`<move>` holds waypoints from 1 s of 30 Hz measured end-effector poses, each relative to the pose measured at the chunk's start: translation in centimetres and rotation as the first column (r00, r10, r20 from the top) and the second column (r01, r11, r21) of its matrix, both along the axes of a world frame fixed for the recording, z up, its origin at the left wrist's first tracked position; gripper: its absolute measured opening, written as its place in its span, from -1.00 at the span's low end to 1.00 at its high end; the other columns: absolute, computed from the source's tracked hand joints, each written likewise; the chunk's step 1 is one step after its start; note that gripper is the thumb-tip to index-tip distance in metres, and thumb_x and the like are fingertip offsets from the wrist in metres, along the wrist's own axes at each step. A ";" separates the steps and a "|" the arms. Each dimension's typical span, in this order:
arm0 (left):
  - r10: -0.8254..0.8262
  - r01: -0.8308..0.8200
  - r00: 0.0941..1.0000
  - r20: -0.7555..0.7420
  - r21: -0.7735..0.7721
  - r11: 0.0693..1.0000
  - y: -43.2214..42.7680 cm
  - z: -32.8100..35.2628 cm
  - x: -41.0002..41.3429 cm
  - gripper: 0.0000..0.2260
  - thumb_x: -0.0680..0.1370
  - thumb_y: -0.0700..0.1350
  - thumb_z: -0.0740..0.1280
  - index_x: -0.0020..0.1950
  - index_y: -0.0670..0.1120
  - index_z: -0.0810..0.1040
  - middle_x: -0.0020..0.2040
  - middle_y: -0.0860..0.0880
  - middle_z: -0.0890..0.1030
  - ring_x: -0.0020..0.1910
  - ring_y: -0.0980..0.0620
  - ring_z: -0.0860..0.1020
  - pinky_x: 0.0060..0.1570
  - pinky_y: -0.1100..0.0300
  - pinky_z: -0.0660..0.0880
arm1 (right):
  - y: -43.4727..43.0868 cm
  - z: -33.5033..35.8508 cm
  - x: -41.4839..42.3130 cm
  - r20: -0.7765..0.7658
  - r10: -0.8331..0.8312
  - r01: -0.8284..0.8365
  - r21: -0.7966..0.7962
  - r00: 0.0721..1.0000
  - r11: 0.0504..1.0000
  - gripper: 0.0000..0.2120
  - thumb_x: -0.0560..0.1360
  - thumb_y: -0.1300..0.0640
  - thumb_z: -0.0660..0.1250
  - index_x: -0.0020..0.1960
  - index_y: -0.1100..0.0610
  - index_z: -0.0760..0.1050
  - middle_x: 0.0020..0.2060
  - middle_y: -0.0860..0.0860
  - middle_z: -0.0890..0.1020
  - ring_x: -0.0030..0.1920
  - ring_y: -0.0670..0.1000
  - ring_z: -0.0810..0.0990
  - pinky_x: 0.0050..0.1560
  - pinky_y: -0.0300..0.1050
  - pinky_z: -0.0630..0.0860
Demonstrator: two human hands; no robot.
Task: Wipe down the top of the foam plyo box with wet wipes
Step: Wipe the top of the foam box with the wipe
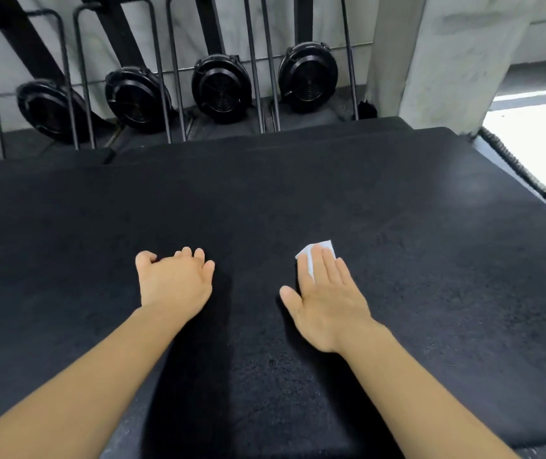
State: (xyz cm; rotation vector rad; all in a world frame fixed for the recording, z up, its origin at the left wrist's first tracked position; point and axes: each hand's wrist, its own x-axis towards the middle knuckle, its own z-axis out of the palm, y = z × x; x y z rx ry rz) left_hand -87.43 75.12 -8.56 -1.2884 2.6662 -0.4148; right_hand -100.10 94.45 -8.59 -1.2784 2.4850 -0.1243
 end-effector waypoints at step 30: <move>0.003 -0.024 0.998 0.068 0.313 0.950 1.9 2.4 1.2 -0.45 0.60 0.28 -0.05 0.57 0.15 0.05 0.58 0.07 0.09 0.50 0.05 0.22 0.45 -0.08 -0.06 | 2.7 -0.7 8.9 -0.039 -0.034 0.021 -0.297 0.999 0.955 -0.46 0.60 -0.23 -0.05 0.43 0.09 0.16 0.35 -0.01 0.17 0.27 0.08 0.15 0.45 -0.05 0.08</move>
